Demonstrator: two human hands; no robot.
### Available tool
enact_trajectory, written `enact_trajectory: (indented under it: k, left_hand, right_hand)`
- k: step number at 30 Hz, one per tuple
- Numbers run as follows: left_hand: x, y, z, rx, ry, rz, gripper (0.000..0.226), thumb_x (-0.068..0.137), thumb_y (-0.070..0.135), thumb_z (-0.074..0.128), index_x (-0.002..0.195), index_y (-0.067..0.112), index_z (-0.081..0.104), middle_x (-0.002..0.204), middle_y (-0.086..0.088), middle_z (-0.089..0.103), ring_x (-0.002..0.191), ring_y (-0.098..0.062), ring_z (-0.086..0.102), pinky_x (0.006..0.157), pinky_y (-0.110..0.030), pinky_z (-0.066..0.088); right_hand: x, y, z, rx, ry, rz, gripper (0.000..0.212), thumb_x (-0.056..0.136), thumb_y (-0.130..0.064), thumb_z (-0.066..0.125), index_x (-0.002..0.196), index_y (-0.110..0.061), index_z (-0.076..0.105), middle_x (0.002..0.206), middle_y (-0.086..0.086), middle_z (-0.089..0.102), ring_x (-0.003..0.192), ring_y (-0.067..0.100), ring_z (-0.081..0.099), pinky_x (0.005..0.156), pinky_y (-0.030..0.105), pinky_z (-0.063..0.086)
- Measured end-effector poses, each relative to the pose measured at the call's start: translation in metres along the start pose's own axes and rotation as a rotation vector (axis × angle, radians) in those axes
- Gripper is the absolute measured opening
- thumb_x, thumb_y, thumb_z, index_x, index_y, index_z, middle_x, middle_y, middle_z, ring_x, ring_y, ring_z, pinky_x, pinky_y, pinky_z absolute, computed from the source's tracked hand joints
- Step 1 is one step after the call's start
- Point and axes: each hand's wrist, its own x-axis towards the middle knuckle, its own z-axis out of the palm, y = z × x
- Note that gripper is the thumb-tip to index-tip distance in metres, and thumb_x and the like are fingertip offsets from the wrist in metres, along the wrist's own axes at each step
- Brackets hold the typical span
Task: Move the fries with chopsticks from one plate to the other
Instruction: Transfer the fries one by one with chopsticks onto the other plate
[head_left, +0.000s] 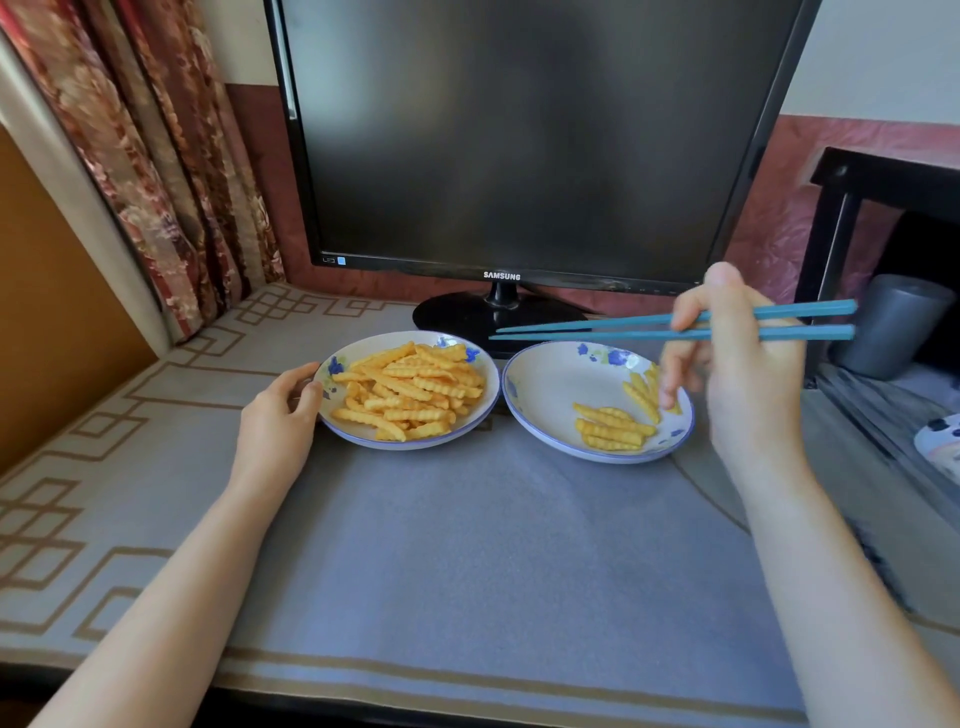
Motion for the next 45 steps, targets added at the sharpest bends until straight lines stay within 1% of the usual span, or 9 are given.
enact_trajectory:
  k: [3,8,15,19,24,33,37,40,45]
  left_hand:
    - [-0.001,0.000,0.000,-0.001,0.000,0.002,0.034,0.097,0.020,0.043,0.127,0.016,0.058,0.121,-0.005,0.063,0.098,-0.006,0.047,0.083,-0.021,0.032]
    - [-0.001,0.001,0.001,-0.004,-0.003,0.008,0.034,0.097,0.020,0.043,0.127,0.016,0.058,0.121,-0.004,0.062,0.099,-0.006,0.047,0.084,-0.021,0.032]
    - [0.000,-0.001,0.000,0.001,0.000,0.008,0.033,0.097,0.021,0.043,0.127,0.017,0.058,0.121,-0.005,0.063,0.099,-0.006,0.047,0.084,-0.022,0.033]
    - [0.000,0.000,0.001,0.003,-0.001,0.012,0.033,0.097,0.020,0.043,0.127,0.016,0.058,0.119,-0.004,0.063,0.099,-0.006,0.048,0.084,-0.021,0.033]
    - [0.000,-0.001,0.001,0.006,0.003,0.015,0.032,0.097,0.019,0.044,0.125,0.017,0.059,0.116,-0.004,0.064,0.097,-0.008,0.049,0.082,-0.021,0.033]
    - [0.000,-0.001,0.001,0.015,0.001,0.022,0.033,0.097,0.020,0.043,0.126,0.017,0.058,0.119,-0.004,0.063,0.099,-0.007,0.048,0.084,-0.022,0.034]
    - [0.001,-0.002,0.001,0.011,-0.002,0.020,0.033,0.097,0.020,0.043,0.126,0.017,0.059,0.119,-0.005,0.064,0.099,-0.007,0.048,0.084,-0.022,0.034]
    - [0.001,-0.002,0.001,0.018,0.000,0.018,0.033,0.097,0.020,0.043,0.127,0.017,0.058,0.120,-0.005,0.063,0.099,-0.007,0.048,0.084,-0.022,0.034]
    - [0.001,-0.001,0.001,0.018,-0.001,0.015,0.033,0.097,0.020,0.043,0.127,0.017,0.058,0.120,-0.004,0.063,0.099,-0.007,0.047,0.084,-0.022,0.033]
  right_hand:
    - [0.013,0.004,-0.020,-0.094,0.092,-0.024,0.038,0.104,-0.023,0.039,0.068,-0.009,0.047,0.055,-0.001,0.047,0.030,0.017,0.042,0.036,0.016,0.029]
    - [0.026,0.014,-0.043,-0.276,0.162,0.001,0.041,0.101,-0.034,0.041,0.067,-0.014,0.050,0.038,0.004,0.045,0.028,0.019,0.041,0.035,0.023,0.030]
    - [0.025,0.003,-0.056,-0.378,0.111,0.005,0.041,0.101,-0.036,0.041,0.068,-0.014,0.051,0.039,0.009,0.050,0.027,0.018,0.038,0.034,0.018,0.033]
    - [0.025,0.004,-0.061,-0.491,0.050,0.048,0.042,0.100,-0.037,0.042,0.069,-0.011,0.053,0.038,0.007,0.049,0.028,0.018,0.039,0.035,0.015,0.034]
    - [0.024,0.002,-0.060,-0.509,0.027,0.058,0.042,0.100,-0.036,0.042,0.071,-0.008,0.053,0.039,0.010,0.049,0.030,0.021,0.041,0.034,0.015,0.035]
    - [0.025,0.006,-0.048,-0.369,0.079,0.037,0.044,0.101,-0.037,0.043,0.065,-0.012,0.051,0.037,0.009,0.048,0.028,0.023,0.042,0.036,0.019,0.036]
    - [0.022,0.004,-0.037,-0.203,0.136,0.021,0.042,0.102,-0.032,0.042,0.065,-0.012,0.047,0.040,0.001,0.047,0.028,0.018,0.044,0.035,0.015,0.027]
    - [0.014,-0.001,-0.022,-0.039,0.155,0.032,0.041,0.103,-0.028,0.040,0.065,-0.012,0.044,0.046,-0.003,0.047,0.028,0.016,0.044,0.036,0.018,0.026]
    - [0.001,0.003,0.005,0.048,0.110,0.037,0.043,0.103,-0.030,0.040,0.064,-0.014,0.044,0.040,0.000,0.045,0.031,0.020,0.045,0.043,0.035,0.022]
